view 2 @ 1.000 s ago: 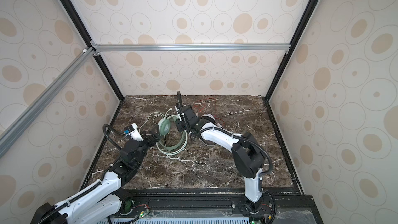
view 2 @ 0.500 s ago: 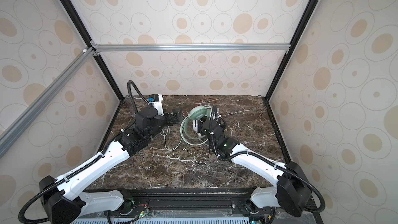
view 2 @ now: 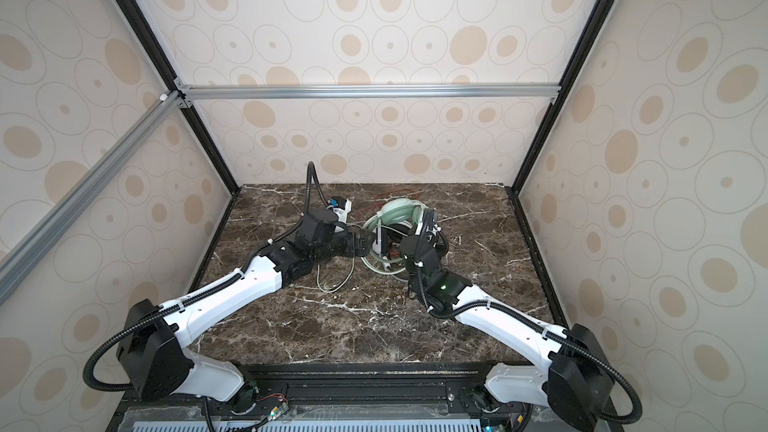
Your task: Wrap the headphones
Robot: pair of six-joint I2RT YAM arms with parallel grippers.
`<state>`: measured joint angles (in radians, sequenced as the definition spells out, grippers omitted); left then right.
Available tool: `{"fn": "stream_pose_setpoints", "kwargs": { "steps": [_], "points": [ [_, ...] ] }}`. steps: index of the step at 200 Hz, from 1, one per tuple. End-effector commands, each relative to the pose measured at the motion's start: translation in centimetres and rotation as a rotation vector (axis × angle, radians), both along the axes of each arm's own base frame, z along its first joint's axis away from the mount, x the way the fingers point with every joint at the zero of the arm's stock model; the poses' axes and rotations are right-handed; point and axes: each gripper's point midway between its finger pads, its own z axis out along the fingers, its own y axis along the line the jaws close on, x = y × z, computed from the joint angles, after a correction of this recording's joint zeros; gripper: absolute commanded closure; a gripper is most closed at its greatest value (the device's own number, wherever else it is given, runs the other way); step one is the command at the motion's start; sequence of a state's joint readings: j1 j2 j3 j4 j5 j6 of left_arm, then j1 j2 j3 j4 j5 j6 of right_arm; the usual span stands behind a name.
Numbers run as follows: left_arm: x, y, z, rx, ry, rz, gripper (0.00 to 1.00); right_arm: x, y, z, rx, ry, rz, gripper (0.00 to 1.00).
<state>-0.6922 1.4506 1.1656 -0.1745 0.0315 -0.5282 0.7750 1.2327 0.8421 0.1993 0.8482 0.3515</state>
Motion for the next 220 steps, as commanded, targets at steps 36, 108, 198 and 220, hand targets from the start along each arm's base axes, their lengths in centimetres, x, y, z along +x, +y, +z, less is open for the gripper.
{"fn": "stream_pose_setpoints", "kwargs": {
  "steps": [36,108,198,220],
  "points": [
    [-0.4,-0.6,-0.3,-0.077,0.076,-0.05,0.02,0.9,1.0,2.7,0.139,-0.135,-0.031,1.0],
    [1.0,1.6,-3.8,-0.077,0.207,0.106,0.02,0.7,2.2,5.0,0.154,-0.21,-0.024,1.0],
    [1.4,2.8,-5.3,-0.088,0.255,0.192,0.09,-0.2,7.2,7.2,0.094,-0.359,0.078,1.0],
    [1.6,3.4,-5.3,-0.103,0.258,0.209,0.13,-0.4,7.7,7.6,0.08,-0.379,0.081,1.0]
  ]
}}
